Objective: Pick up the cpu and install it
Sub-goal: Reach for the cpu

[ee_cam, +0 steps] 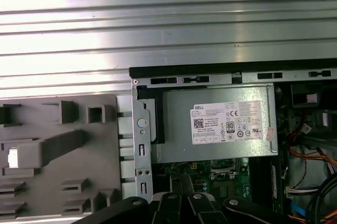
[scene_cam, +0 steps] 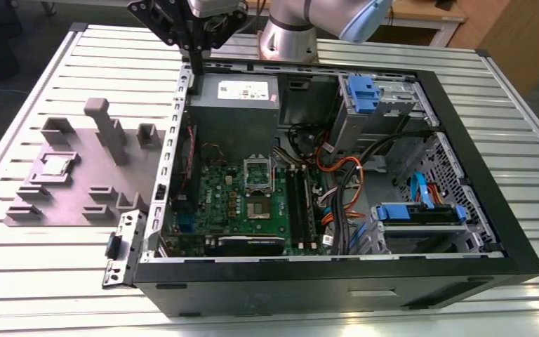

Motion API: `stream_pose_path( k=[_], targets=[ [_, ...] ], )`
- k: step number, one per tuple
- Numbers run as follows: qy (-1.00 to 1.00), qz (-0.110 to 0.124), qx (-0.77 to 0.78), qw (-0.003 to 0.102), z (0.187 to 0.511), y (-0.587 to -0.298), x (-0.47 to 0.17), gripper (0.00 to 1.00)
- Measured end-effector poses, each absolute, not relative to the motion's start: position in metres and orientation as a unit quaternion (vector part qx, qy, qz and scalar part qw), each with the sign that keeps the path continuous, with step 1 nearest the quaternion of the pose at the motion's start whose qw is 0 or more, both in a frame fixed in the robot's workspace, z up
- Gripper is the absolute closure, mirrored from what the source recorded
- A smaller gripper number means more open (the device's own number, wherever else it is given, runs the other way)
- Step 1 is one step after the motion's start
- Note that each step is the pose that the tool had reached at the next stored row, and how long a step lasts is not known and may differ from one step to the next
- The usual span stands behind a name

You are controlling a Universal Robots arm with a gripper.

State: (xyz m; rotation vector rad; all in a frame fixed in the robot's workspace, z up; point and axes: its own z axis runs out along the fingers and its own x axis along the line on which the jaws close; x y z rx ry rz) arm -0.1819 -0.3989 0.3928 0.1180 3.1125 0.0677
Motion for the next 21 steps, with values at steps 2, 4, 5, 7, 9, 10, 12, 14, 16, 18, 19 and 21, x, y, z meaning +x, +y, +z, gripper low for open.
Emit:
stream_pose_path(
  k=[2, 4, 5, 7, 9, 10, 12, 14, 16, 18, 19, 21],
  targets=[
    [0.999, 0.022, 0.038, 0.013, 0.3927, -0.3989, -0.1826, 0.89],
    [0.999, 0.022, 0.038, 0.013, 0.3927, -0.3989, -0.1833, 0.89],
    [0.999, 0.022, 0.038, 0.013, 0.3927, -0.3989, -0.1836, 0.89],
    [0.999, 0.022, 0.038, 0.013, 0.3926, -0.3989, -0.184, 0.89],
    [0.999, 0.022, 0.038, 0.013, 0.3925, -0.3989, -0.1846, 0.89],
    [0.999, 0.022, 0.038, 0.013, 0.3925, -0.3989, -0.1848, 0.89],
    [0.999, 0.022, 0.038, 0.013, 0.3924, -0.3989, -0.1852, 0.89],
    [0.999, 0.022, 0.038, 0.013, 0.3923, -0.3989, -0.1857, 0.89],
    [0.999, 0.022, 0.038, 0.013, 0.3923, -0.3989, -0.186, 0.89],
    [0.999, 0.022, 0.038, 0.013, 0.3918, -0.3989, -0.1875, 0.89],
    [0.999, 0.022, 0.038, 0.013, 0.3918, -0.3989, -0.1876, 0.89],
    [0.999, 0.022, 0.038, 0.013, 0.3917, -0.3989, -0.188, 0.89]
  ],
)
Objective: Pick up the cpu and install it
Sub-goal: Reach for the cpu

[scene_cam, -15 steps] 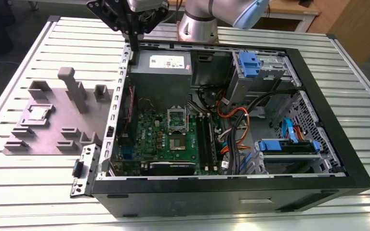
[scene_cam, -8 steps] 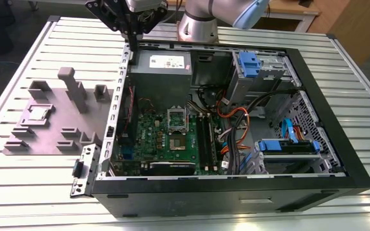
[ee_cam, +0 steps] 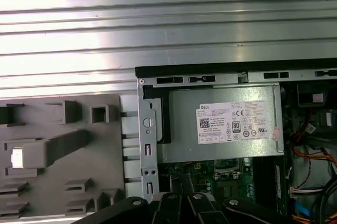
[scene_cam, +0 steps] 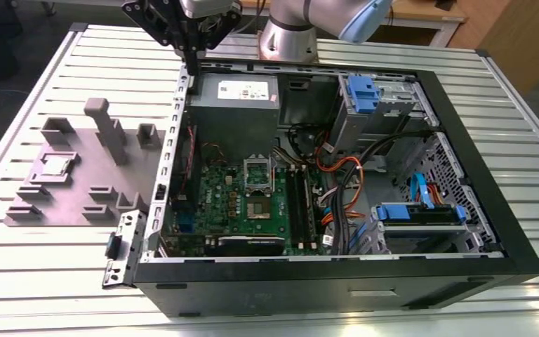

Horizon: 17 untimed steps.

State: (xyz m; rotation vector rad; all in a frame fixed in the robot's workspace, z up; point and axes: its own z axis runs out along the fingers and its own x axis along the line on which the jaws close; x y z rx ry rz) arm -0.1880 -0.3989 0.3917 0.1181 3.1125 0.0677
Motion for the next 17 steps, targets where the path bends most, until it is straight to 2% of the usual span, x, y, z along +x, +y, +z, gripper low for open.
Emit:
stream_pose_path(
  k=[17],
  targets=[
    [0.999, 0.022, 0.038, 0.013, 0.3905, -0.3989, -0.1943, 0.89]
  ],
)
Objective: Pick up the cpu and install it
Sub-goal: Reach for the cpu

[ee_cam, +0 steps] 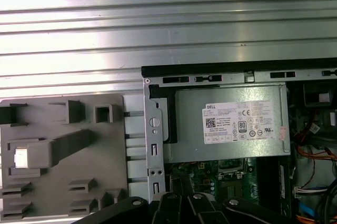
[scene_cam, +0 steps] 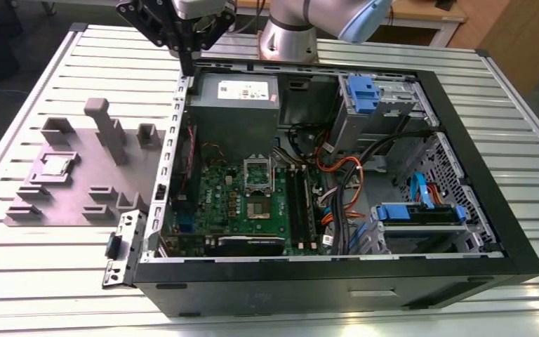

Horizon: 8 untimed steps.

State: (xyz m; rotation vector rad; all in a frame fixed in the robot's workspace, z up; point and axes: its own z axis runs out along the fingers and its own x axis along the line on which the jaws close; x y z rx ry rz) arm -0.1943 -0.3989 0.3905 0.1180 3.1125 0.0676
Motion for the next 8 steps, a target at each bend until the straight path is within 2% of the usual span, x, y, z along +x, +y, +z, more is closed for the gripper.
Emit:
stream_pose_path(
  k=[8],
  targets=[
    [0.999, 0.022, 0.038, 0.013, 0.3902, -0.3989, -0.1957, 0.89]
  ],
)
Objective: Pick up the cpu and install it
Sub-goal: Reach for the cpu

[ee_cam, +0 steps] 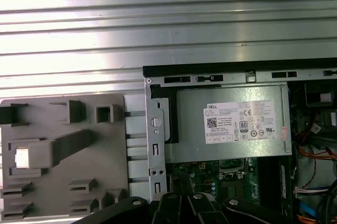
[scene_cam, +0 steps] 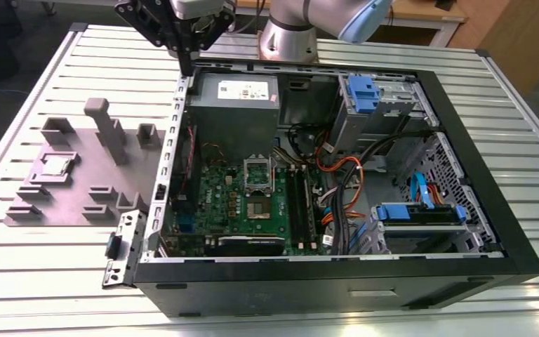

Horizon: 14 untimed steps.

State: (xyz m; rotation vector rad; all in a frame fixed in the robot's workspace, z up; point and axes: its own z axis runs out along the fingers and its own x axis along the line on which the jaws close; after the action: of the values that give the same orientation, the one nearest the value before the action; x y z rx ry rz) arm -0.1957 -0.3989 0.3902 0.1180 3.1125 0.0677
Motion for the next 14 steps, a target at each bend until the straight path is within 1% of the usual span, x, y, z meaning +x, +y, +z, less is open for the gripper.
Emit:
stream_pose_path(
  k=[14],
  targets=[
    [0.999, 0.022, 0.038, 0.013, 0.3899, -0.3989, -0.1988, 0.89]
  ],
)
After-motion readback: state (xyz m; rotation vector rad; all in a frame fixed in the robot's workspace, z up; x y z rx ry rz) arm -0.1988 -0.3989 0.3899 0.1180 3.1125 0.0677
